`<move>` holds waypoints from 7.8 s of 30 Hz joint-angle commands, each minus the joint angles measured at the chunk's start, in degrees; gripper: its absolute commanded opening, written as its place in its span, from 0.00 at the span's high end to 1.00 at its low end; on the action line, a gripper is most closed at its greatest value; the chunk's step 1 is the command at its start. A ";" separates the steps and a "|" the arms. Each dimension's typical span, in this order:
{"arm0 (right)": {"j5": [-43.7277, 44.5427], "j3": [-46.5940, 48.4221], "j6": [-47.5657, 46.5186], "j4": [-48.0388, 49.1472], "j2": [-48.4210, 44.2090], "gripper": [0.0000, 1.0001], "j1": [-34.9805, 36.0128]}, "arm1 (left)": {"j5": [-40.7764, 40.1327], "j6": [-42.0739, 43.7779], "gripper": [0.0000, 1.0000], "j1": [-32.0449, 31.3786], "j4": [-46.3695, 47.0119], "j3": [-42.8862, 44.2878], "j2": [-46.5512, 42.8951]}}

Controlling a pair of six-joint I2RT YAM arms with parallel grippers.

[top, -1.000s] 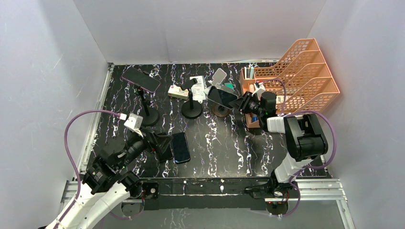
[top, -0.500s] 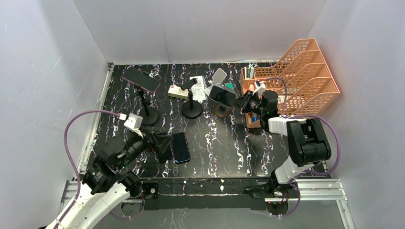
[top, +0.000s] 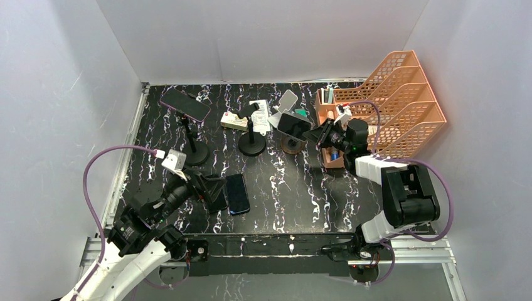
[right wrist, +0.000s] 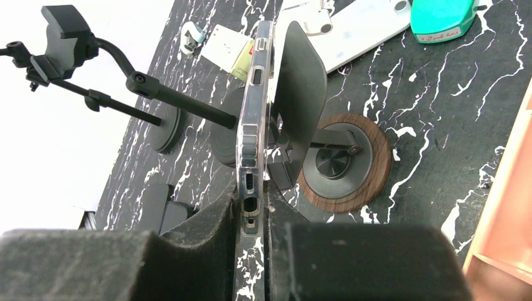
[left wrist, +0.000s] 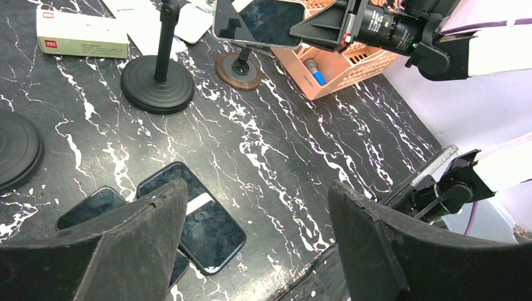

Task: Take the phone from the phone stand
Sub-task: Remove the phone from the phone stand, then place the phone at the center of the board.

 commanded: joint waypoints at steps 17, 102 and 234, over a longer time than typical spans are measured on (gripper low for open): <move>-1.07 -5.98 7.17 2.16 -16.94 0.99 -0.31 | -0.29 0.65 0.21 0.16 0.71 -0.10 -0.49; 11.34 -13.74 27.51 25.72 -38.59 0.99 34.19 | 12.46 -32.38 0.59 0.08 51.56 -6.11 17.95; 9.86 -5.52 22.06 0.61 5.00 0.99 34.33 | -4.85 2.70 0.22 0.11 0.63 0.24 5.59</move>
